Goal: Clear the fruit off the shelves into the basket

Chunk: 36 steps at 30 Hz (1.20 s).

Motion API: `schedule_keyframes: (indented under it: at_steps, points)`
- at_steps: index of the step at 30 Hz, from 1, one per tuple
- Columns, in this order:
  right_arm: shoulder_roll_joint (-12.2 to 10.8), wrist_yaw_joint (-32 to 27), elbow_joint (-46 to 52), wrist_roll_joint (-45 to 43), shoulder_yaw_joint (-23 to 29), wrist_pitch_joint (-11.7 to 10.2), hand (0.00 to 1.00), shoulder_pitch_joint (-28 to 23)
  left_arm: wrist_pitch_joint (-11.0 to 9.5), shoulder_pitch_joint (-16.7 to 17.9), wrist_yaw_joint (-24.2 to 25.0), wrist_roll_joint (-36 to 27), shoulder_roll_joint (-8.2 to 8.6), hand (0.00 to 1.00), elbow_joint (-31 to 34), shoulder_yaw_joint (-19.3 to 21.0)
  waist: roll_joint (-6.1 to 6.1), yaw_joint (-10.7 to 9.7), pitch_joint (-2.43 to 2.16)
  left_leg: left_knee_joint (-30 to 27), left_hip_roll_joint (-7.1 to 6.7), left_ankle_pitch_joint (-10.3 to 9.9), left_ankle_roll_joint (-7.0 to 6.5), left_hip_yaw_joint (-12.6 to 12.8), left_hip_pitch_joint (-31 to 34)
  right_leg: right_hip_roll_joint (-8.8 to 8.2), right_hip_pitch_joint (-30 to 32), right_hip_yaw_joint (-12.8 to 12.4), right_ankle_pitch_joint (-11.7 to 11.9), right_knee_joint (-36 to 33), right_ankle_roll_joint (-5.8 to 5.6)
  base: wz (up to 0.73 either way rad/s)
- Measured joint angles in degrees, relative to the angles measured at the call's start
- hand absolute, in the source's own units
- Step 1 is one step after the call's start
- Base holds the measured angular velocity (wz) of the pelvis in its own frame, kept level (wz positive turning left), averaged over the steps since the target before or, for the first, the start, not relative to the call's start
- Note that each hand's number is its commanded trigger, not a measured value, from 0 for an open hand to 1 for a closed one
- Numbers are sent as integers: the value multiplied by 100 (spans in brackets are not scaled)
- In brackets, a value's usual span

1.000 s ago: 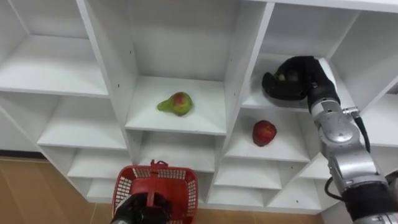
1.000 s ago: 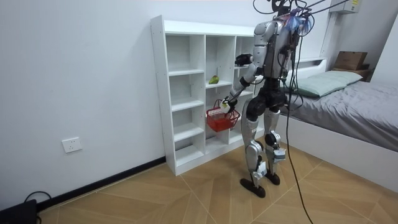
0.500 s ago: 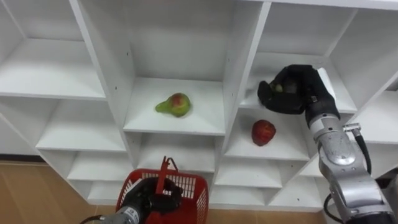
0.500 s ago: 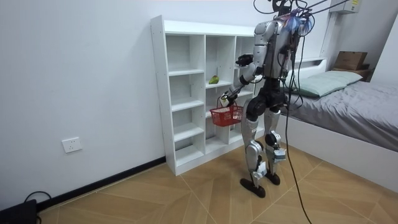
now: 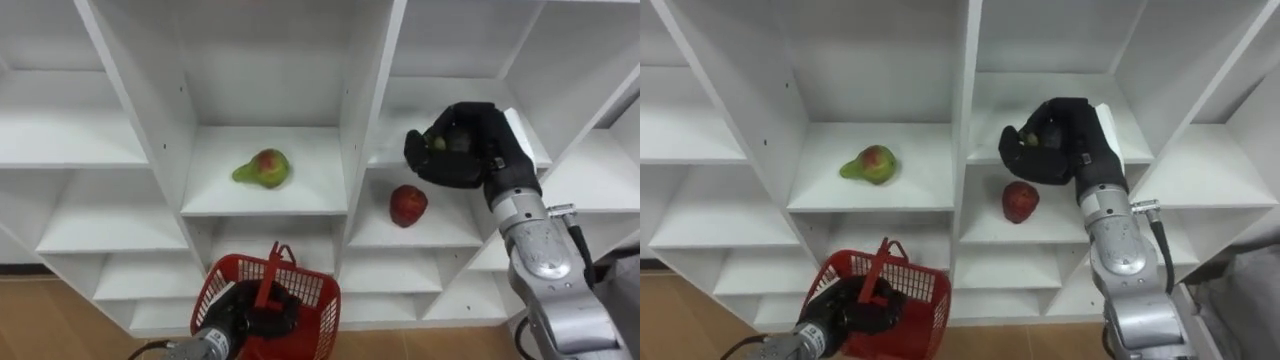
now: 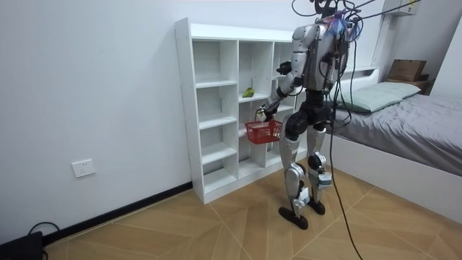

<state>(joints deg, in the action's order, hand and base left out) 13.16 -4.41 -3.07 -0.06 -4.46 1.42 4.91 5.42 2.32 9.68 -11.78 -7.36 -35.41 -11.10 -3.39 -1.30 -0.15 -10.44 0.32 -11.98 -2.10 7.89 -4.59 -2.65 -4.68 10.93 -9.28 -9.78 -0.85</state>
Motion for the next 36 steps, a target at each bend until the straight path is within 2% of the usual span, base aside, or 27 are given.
schedule_keyframes:
  at_steps: [6, 13, 15, 23, 36]
  points:
    - [-5, 8, 430, -61, -3, 0, 100, -87, 0, 6, 4, -220, 7, 100, -2, 1, -9, 19, 5, 9, 17, 0, 0, 138, 14, 18, 77, -142, 0, -7, 0, -11]
    - [-12, 195, 687, -31, -108, 10, 100, -324, 0, 5, 68, -222, 10, 100, -2, 3, 6, 13, 9, 84, 46, -1, 2, 264, 21, 39, 186, -177, 3, -84, 5, -6]
    - [-13, 233, 763, -30, -109, 85, 100, -334, 2, 33, 108, -222, 9, 100, -2, 1, 22, 11, 18, 84, 47, -1, 2, 286, 21, 43, 192, -210, 4, -91, 6, -7]
    - [-16, 284, 1129, -12, -110, 117, 100, -405, 3, 58, 120, -220, -23, 100, 2, -45, 54, 7, 7, 86, 71, 0, 5, 369, 45, 75, 272, -302, 13, -99, 21, -5]
    - [-133, 940, 1139, -19, -107, 181, 100, -637, 3, 160, 237, -213, -1, 100, 1, -44, 62, -15, 3, 83, 74, 0, 6, 384, 36, 81, 286, -380, 16, -102, 26, -1]
